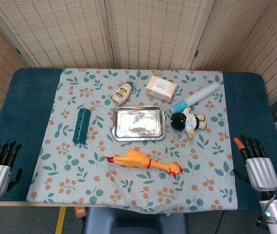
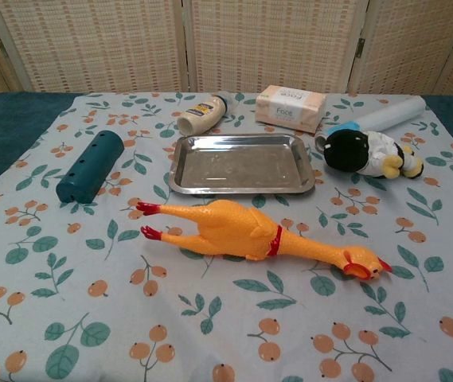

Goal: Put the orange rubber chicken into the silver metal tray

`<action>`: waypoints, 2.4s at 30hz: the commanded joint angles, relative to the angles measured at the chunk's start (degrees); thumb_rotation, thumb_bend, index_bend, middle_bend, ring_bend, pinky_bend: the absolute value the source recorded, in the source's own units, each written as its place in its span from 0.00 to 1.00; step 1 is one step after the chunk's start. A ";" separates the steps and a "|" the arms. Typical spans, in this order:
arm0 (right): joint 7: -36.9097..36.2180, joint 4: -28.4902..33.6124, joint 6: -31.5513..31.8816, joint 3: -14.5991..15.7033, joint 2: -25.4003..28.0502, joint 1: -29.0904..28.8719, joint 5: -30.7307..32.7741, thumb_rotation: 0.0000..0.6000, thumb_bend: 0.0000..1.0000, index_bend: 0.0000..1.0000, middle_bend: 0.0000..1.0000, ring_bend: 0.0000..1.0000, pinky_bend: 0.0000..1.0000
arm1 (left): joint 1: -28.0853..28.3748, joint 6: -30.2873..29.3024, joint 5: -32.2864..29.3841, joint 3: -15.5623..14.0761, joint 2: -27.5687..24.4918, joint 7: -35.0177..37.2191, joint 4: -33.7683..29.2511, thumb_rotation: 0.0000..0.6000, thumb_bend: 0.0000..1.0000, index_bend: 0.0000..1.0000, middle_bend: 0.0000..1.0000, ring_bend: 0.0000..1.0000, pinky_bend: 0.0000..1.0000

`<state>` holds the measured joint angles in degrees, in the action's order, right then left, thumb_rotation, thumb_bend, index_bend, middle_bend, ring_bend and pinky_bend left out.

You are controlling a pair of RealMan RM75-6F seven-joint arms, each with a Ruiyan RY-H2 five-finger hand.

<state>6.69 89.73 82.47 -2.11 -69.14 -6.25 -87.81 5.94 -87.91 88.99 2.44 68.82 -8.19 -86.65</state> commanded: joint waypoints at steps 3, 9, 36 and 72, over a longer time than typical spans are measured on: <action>-0.69 0.16 -1.46 0.82 -0.23 -0.41 -0.34 1.00 0.18 0.00 0.00 0.00 0.00 | 0.06 0.88 -0.80 -0.03 -0.03 -0.16 -1.15 1.00 0.44 0.00 0.00 0.00 0.01; -4.39 4.09 -8.10 1.61 -1.28 -2.84 1.28 1.00 0.18 0.00 0.00 0.00 0.00 | 0.61 1.72 -0.12 -0.40 -0.23 1.04 -1.05 1.00 0.44 0.00 0.00 0.00 0.01; 35.48 8.77 -20.70 -7.56 -29.58 -25.17 37.87 1.00 0.18 0.29 0.00 0.00 0.00 | 1.22 4.23 -0.43 -1.39 -4.69 10.02 -2.43 1.00 0.45 0.00 0.00 0.00 0.01; 20.64 7.03 -13.84 -11.01 -29.06 -28.28 22.43 1.00 0.38 0.97 0.63 0.82 1.00 | 5.41 6.23 8.62 -3.77 -1.95 15.41 -2.61 1.00 0.45 0.00 0.00 0.00 0.11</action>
<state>28.23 96.16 69.37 -12.72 -98.83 -34.18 -64.99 9.77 -83.04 96.48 -1.02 66.26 5.47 -89.34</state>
